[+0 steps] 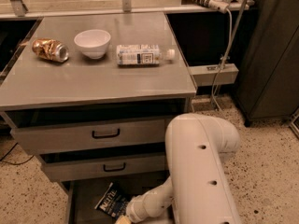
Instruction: Pick blue chip bag from bottom drawer and place on counter
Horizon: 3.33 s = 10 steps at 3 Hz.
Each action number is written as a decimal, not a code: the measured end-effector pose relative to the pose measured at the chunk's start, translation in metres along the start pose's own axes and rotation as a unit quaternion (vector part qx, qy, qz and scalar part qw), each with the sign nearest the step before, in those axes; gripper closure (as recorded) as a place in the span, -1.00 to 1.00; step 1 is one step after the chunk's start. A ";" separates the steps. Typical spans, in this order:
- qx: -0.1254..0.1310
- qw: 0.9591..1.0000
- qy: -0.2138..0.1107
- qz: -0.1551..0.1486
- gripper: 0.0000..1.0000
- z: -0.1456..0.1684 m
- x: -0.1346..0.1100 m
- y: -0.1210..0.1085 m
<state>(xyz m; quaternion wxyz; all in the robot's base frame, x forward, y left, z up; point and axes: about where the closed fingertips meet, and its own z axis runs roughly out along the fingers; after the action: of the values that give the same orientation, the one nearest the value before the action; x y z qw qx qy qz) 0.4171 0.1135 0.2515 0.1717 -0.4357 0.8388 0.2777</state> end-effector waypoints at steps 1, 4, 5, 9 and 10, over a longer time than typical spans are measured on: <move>0.016 0.999 -0.040 0.002 -1.00 0.019 -0.015 -0.009; 0.040 0.994 -0.100 0.015 -1.00 0.067 -0.017 -0.042; 0.044 0.994 -0.101 0.016 -1.00 0.084 -0.014 -0.058; 0.042 0.994 -0.088 0.044 -0.15 0.124 0.007 -0.080; 0.042 0.994 -0.088 0.044 0.30 0.124 0.007 -0.080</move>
Offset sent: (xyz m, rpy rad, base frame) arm 0.0348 0.0389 -0.0463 0.1296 -0.1242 -0.1304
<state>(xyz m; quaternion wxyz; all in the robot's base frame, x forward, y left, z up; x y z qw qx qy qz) 0.4852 0.1478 0.1248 0.2509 -0.3647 0.8494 0.2873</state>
